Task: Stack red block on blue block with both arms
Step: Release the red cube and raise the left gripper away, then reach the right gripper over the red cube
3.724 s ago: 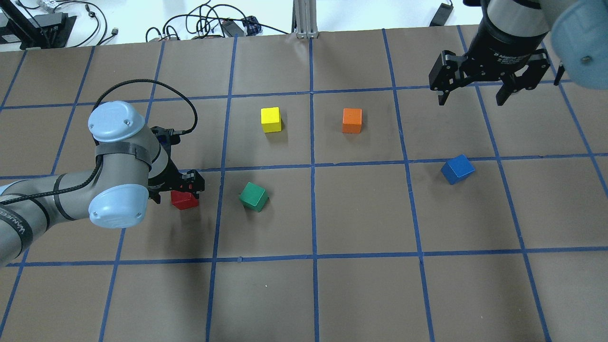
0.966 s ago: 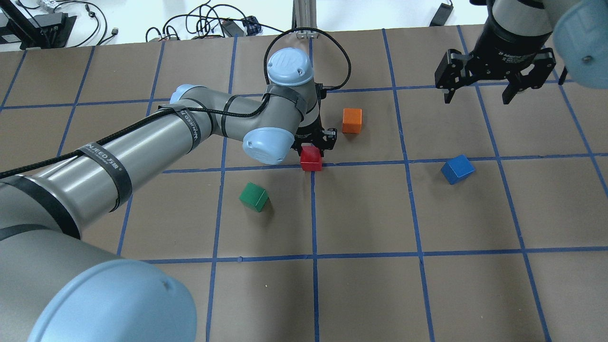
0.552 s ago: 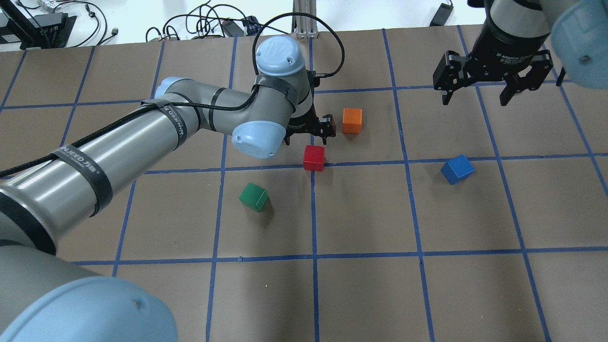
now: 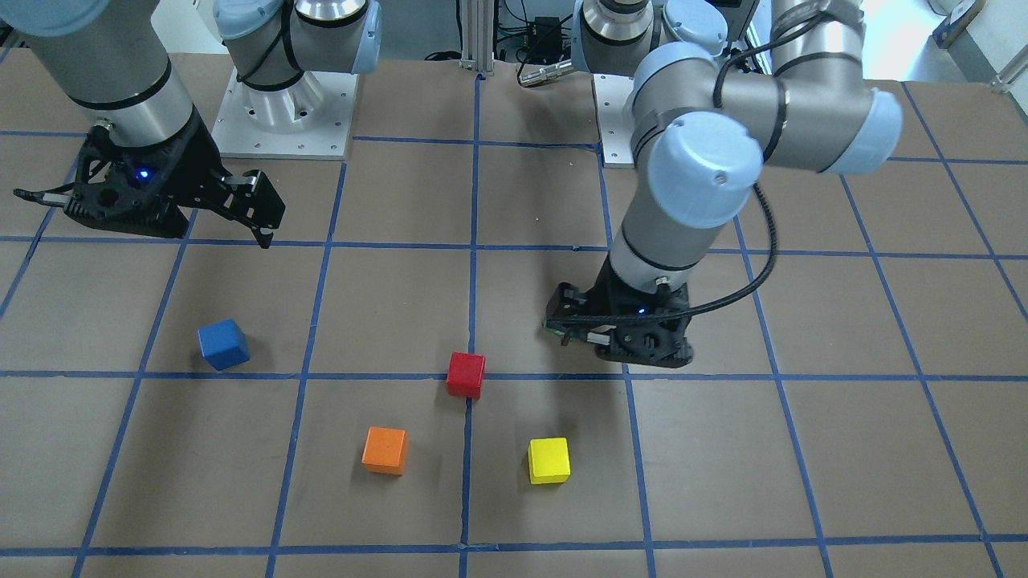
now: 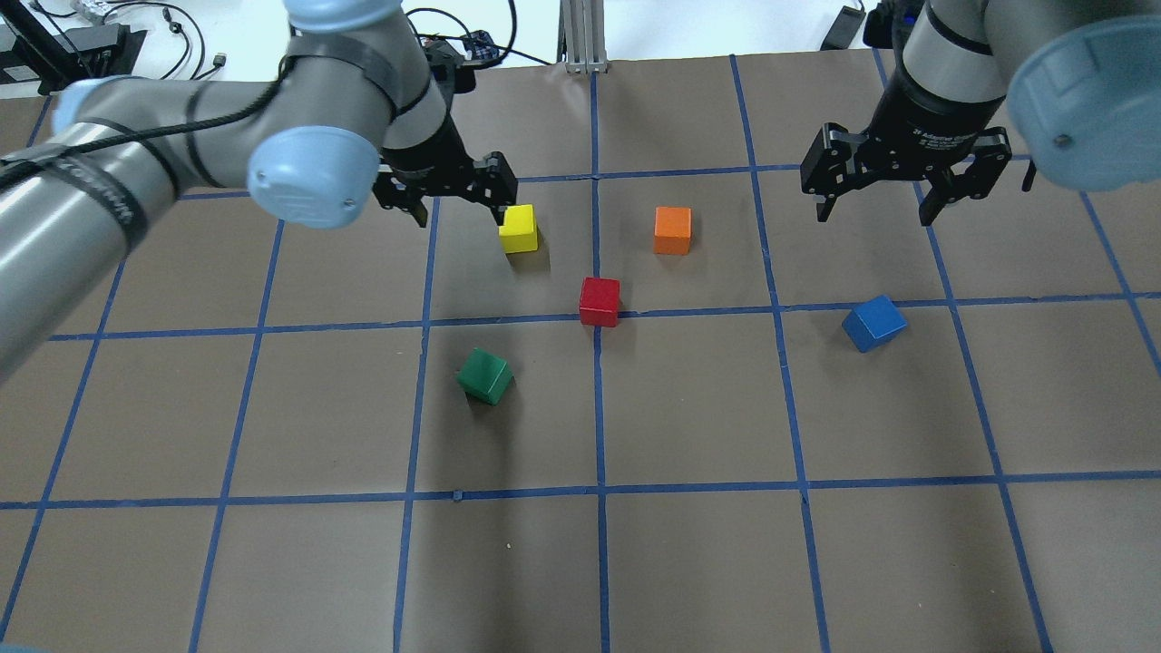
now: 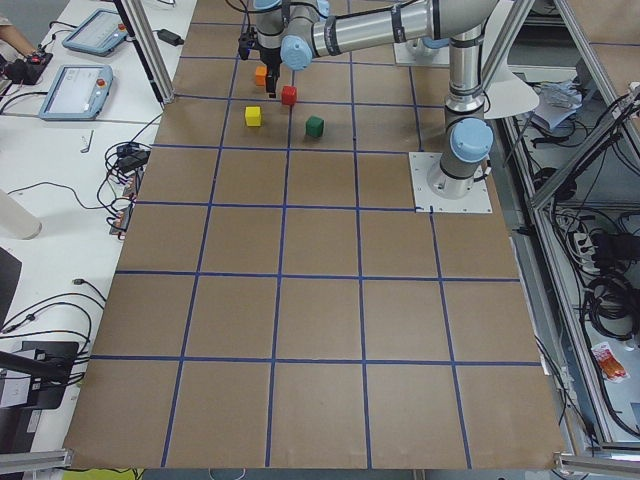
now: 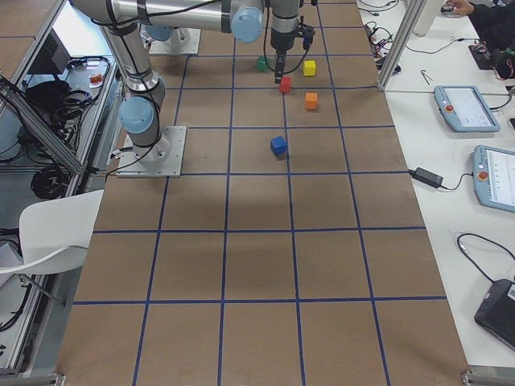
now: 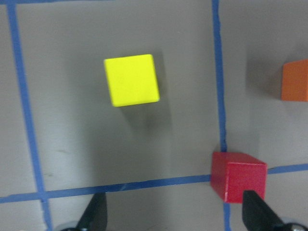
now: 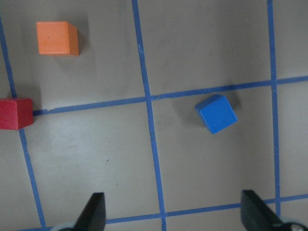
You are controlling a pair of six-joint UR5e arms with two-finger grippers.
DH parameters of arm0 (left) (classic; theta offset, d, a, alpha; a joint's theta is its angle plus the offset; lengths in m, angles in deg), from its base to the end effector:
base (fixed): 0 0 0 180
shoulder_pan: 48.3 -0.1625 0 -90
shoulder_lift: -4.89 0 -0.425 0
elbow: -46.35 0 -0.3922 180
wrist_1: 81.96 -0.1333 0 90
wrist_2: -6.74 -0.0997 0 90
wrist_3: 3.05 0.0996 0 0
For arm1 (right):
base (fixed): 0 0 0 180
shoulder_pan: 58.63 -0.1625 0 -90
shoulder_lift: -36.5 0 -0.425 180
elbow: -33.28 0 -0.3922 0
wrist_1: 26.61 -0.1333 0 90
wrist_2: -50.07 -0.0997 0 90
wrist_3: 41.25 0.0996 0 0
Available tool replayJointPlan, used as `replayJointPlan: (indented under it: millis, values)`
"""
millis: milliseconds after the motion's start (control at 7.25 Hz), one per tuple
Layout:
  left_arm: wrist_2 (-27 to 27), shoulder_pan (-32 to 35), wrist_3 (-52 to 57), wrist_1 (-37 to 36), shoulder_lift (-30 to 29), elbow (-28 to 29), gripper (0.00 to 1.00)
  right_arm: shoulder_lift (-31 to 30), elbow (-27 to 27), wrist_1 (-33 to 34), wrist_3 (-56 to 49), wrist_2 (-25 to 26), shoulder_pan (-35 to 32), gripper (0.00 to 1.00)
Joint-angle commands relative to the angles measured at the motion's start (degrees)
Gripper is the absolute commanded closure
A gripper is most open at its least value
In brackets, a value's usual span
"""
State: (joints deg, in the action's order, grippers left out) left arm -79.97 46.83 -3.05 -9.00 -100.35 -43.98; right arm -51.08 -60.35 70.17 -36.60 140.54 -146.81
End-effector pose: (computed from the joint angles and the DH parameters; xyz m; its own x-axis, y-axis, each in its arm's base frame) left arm -0.1914 -0.5769 0.3704 -0.9942 0.0907 0.0574 0.0894 0.9957 -0.0257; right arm 0.1163 -0.5129 0.4475 -0.9936 0.1128 0.0071 0.1127 0.9935 -0.0134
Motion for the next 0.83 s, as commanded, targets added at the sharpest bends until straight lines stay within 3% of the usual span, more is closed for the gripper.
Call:
replayJointPlan:
  millis: [0, 138, 414, 690]
  values:
    - [-1.89, -4.16, 7.2, 11.81, 8.35, 0.6, 0.0, 5.3, -0.24, 8.15, 0.79, -3.86, -3.81, 0.0]
    - [-1.81, -3.91, 6.42, 13.07, 11.35, 1.04, 0.0, 8.89, 0.11, 16.09, 1.05, -5.2, -5.66, 0.0]
    - [-2.06, -3.73, 6.33, 15.54, 14.35, 1.3, 0.0, 14.0, 0.29, 18.98, 7.24, -6.88, -10.4, 0.0]
    - [-2.42, -3.9, 5.54, 16.24, 13.41, 3.13, 0.0, 20.5, -0.06, 26.06, 9.05, -6.97, -12.7, 0.0]
